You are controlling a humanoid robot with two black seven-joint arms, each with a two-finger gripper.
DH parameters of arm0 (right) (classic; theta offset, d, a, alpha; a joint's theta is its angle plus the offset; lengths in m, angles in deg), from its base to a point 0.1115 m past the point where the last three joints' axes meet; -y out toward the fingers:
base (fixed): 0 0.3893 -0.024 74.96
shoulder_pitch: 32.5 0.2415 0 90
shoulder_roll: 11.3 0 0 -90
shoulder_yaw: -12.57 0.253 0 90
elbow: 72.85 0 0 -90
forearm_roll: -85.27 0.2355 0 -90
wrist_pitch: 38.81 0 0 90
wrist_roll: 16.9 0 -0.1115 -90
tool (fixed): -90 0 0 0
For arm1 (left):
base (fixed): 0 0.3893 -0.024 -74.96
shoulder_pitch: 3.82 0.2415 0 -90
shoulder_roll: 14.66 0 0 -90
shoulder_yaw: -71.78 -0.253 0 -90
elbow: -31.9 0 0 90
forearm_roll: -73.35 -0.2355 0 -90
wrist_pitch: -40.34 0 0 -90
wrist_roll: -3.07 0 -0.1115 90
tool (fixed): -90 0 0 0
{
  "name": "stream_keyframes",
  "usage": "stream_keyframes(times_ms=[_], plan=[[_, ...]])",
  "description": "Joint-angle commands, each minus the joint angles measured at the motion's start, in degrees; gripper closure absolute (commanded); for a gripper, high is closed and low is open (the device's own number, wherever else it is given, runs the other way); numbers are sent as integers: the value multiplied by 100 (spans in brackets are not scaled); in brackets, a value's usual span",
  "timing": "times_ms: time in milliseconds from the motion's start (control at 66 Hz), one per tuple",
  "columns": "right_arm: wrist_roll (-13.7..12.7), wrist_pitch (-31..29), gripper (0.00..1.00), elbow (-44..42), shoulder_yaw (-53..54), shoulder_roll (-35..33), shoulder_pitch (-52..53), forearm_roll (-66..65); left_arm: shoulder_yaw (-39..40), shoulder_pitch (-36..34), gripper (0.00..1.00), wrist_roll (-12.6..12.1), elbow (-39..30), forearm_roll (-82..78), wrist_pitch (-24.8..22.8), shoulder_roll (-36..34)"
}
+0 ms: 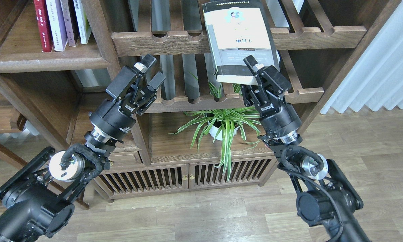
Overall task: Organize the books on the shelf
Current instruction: 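Pull the white book down between both grippers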
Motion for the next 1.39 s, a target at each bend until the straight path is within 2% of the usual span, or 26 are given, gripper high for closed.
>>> stream_keyframes(times_ms=[0,45,409,1380], plan=[[1,1,94,31,-248,0,-19,0,-3,1,6,-136,0,30,0,-20],[1,1,95,31,-520,0,-55,-9,-3,1,6,-276,0,30,0,-55],[1,1,95,31,-855,0,-55,-44,-12,10,6,-461,0,30,0,-222],[1,1,92,22,-1295,0,-125,-483,-223,1,10,-523,0,30,0,-301]])
